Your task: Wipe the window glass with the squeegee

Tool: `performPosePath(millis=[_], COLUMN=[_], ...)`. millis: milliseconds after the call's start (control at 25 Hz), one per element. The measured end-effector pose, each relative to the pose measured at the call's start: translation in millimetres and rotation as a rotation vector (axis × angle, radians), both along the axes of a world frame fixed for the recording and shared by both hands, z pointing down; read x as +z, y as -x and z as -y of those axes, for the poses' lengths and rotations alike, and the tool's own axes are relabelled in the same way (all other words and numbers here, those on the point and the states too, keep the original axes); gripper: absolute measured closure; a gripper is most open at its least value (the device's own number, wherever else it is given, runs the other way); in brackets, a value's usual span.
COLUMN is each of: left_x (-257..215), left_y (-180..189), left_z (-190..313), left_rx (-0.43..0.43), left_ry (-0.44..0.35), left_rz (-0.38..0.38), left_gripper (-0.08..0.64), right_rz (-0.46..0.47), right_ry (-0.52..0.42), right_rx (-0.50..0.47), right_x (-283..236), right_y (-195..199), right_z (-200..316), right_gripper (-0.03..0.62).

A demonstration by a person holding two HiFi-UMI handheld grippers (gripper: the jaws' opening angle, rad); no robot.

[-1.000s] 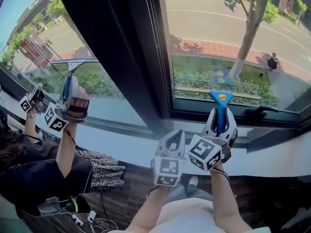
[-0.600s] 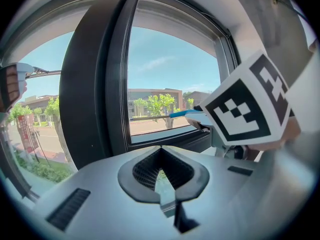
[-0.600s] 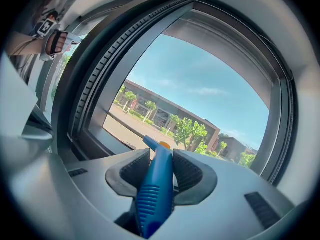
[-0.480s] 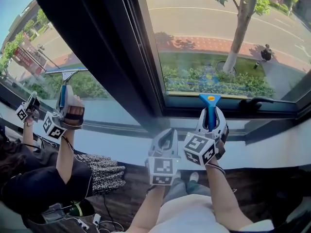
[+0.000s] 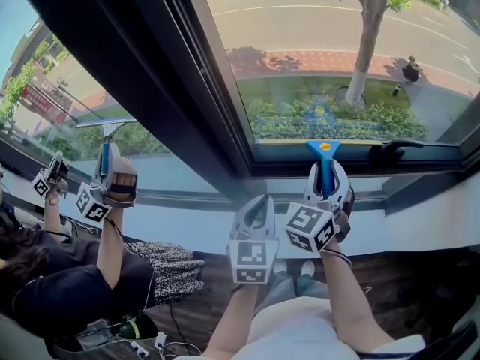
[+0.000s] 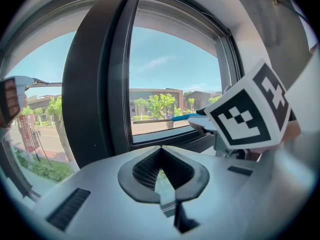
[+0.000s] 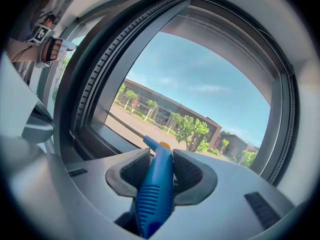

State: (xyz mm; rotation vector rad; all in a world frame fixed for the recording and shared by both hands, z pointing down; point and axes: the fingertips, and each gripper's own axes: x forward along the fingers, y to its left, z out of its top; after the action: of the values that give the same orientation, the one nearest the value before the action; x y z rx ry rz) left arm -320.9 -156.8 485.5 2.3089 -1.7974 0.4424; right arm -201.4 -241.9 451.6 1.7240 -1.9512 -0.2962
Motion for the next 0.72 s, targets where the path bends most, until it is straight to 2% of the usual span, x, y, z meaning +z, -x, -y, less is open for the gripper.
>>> performPosePath(millis=[160, 360, 560, 720], left_x=[-17.6, -55.3, -124.9, -202.4], left_y=[2.7, 5.7, -3.3, -11.8], left_z=[3.2, 11.3, 23.0, 37.7], left_rx=[-0.003, -0.002, -0.003, 0.008], left_ry=[-0.017, -0.091, -0.209, -0.369], left_rz=[-0.008, -0.006, 0.014, 0.028], left_gripper=[0.558, 0.558, 0.558, 0.558], right_rz=[0.016, 0.068, 0.1, 0.097], right_ry=[-0.059, -0.2, -0.338, -0.466], right_rx=[-0.015, -0.011, -0.022, -0.016], right_x=[-34.3, -95.4, -177.0, -249.2], right_y=[0.5, -7.6, -23.8, -40.6], right_z=[-8.5, -14.3, -18.6, -22.7], right_gripper=[0.443, 0.443, 0.443, 0.443])
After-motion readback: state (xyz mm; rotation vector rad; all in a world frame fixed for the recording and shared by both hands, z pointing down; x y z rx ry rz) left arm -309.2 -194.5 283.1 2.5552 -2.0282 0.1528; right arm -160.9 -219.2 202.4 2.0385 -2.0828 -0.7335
